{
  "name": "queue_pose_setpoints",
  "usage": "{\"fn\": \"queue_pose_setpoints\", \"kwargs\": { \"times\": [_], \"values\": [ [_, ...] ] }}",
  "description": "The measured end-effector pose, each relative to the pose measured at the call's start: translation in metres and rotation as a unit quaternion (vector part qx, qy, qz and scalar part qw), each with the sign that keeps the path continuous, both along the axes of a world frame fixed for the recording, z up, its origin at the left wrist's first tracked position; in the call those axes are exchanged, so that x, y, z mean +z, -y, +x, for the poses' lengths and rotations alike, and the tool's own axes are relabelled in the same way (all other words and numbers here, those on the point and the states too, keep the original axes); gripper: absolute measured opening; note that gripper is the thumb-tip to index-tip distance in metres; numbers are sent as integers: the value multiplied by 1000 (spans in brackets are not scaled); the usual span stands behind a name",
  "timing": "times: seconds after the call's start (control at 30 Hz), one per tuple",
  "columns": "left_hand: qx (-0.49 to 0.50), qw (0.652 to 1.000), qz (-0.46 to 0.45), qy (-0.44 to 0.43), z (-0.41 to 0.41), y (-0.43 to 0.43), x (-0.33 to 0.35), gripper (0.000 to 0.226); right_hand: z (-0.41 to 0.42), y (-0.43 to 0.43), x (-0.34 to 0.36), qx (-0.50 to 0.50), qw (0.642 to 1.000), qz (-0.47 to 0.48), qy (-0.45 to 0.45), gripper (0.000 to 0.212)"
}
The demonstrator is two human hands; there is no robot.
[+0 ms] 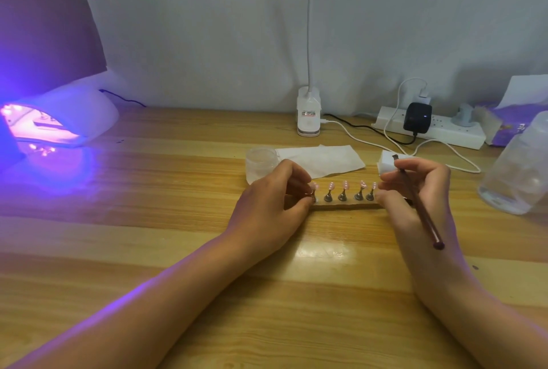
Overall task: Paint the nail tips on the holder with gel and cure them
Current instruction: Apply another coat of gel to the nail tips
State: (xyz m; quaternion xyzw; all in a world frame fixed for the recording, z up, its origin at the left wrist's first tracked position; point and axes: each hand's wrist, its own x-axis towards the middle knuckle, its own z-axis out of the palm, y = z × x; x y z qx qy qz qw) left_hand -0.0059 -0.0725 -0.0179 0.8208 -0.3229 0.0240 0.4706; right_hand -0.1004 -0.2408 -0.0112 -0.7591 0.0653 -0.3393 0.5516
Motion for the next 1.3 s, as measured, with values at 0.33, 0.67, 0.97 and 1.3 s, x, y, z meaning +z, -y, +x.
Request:
{"fn": "queue_pose_setpoints", "kwargs": {
  "times": [0.33, 0.67, 0.97, 1.3],
  "values": [
    [-7, 1000, 6, 4, -1, -1, 1, 31, -2, -3, 1, 11, 1000, 22, -7, 41],
    [-5, 999, 18, 38, -2, -3, 4, 35, 2, -3, -7, 39, 995, -71, -55, 55],
    [32, 981, 65, 183, -5, 1, 2, 34, 9, 4, -23, -5, 963, -242, -116, 72],
    [-42, 958, 41, 281, -23, 0, 8, 27, 9, 12, -14, -40, 955, -272, -114, 56]
  ]
}}
